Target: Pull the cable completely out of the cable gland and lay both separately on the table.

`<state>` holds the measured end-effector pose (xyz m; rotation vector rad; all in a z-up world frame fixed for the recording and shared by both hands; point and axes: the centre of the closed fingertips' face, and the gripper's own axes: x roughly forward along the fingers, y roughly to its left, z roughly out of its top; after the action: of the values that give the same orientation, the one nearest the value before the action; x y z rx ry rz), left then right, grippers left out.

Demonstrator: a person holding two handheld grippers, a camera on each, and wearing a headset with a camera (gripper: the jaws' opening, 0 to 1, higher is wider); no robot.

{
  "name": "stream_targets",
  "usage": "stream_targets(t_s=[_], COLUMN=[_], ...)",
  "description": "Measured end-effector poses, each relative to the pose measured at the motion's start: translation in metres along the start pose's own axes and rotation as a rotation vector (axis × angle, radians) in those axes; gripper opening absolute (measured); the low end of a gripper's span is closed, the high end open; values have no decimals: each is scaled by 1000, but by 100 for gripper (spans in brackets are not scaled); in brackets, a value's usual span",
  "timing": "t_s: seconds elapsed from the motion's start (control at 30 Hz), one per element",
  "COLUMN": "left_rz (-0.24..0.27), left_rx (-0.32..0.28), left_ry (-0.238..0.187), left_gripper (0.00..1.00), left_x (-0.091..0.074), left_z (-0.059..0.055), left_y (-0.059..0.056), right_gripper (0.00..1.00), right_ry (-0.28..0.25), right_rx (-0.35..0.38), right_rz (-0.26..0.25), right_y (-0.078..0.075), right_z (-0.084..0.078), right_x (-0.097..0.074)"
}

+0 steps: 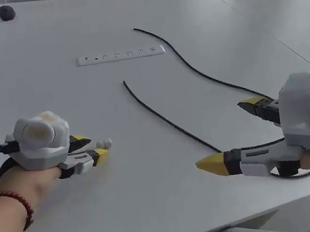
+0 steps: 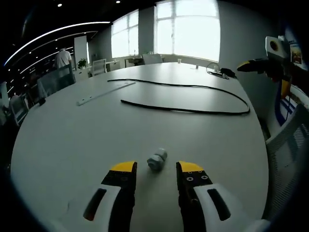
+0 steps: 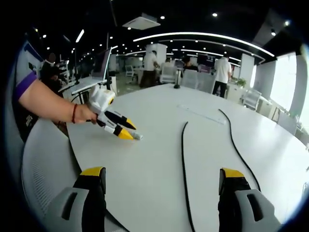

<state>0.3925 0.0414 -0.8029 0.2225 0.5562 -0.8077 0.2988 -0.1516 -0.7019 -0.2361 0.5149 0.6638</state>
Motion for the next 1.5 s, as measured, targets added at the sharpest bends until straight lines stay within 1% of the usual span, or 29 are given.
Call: stream_targets(t_s=[0.1, 0.13, 0.2, 0.23, 0.27, 0.37, 0.43, 0.47, 0.5, 0.53, 0.57, 0.6, 0.67, 0.73, 0.8, 0.87, 0.9, 0.93, 0.97, 1.03, 1.1, 1.13, 1.23, 1.27, 1.3, 1.37, 1.43, 1.47, 1.5], left_rz=[3, 9, 12, 30, 31, 35, 32, 36, 25, 24, 28, 30, 28, 38, 45, 75, 99, 112, 123, 160, 185, 212, 239, 248, 252, 264, 276, 283, 294], left_rx=[-6, -7, -21, -3, 3, -43, -35, -33, -32, -43, -42, -49, -53, -53, -88, -105, -142, -150, -145, -134, -161, -182, -191, -208, -222, -222, -229, -231, -234], left_ry=[-22, -44, -79, -113, -150, -219, -212, -235, -258, -286, -290, -281, -300, -307, -318, -311, -319, -333, -342, -357, -358, -370, -377, -381, -379, -374, -365, -360, -376], left_gripper=[37, 40, 49, 53, 60, 81, 89, 92, 94, 95, 99, 99, 99, 99, 99, 100, 100, 100, 100, 100, 100, 100, 100, 100, 100, 100, 100, 100, 100], left_x=[-11, -16, -26, -33, -38, -56, -67, -76, -81, -91, -97, -106, -120, -132, -146, -160, -169, -175, -184, -194, -204, -211, -220, -223, -225, -228, -231, -233, -237], left_z=[5, 10, 17, 26, 33, 49, 50, 54, 59, 63, 64, 62, 62, 61, 58, 53, 51, 52, 52, 51, 46, 45, 38, 35, 32, 25, 20, 20, 22], left_y=[1, 2, 2, 6, 6, 6, 5, 4, 2, 1, 0, -1, -5, -8, -11, -11, -10, -9, -12, -11, -10, -7, -8, -9, -11, -16, -17, -17, -15], right_gripper=[99, 99, 99, 99, 99, 99, 99, 98, 98, 98, 98, 98, 99, 99, 99, 99, 99, 99, 99, 99, 99, 99, 99, 99, 99, 99, 99, 99, 99], right_ry=[1, -1, -3, -2, -6, -11, -14, -16, -26, -24, -21, -33, -38, -47, -62, -71, -73, -83, -90, -101, -94, -98, -105, -110, -114, -121, -137, -154, -158], right_rx=[-3, -3, -3, -1, -2, 9, 8, 6, 5, 8, 10, 6, 19, 22, 14, 25, 24, 14, 14, 17, 23, 19, 16, 20, 23, 21, 17, 20, 25], right_rz=[9, 12, 18, 23, 19, 29, 36, 35, 36, 37, 34, 28, 30, 33, 26, 37, 32, 31, 32, 29, 27, 29, 24, 28, 28, 28, 26, 24, 20], right_y=[2, 3, 4, 5, 5, 8, 10, 10, 11, 11, 10, 10, 11, 14, 14, 18, 19, 20, 21, 22, 24, 26, 29, 31, 33, 37, 40, 41, 41], right_z=[1, 1, 2, 1, 2, 2, 2, 3, 4, 4, 3, 6, 6, 8, 9, 10, 10, 11, 12, 13, 11, 11, 10, 10, 11, 12, 15, 19, 20], right_x=[3, 4, 5, 6, 7, 9, 10, 10, 9, 9, 9, 7, 6, 5, 4, 4, 3, 2, 1, -2, -3, -3, -6, -8, -8, -10, -12, -14, -14])
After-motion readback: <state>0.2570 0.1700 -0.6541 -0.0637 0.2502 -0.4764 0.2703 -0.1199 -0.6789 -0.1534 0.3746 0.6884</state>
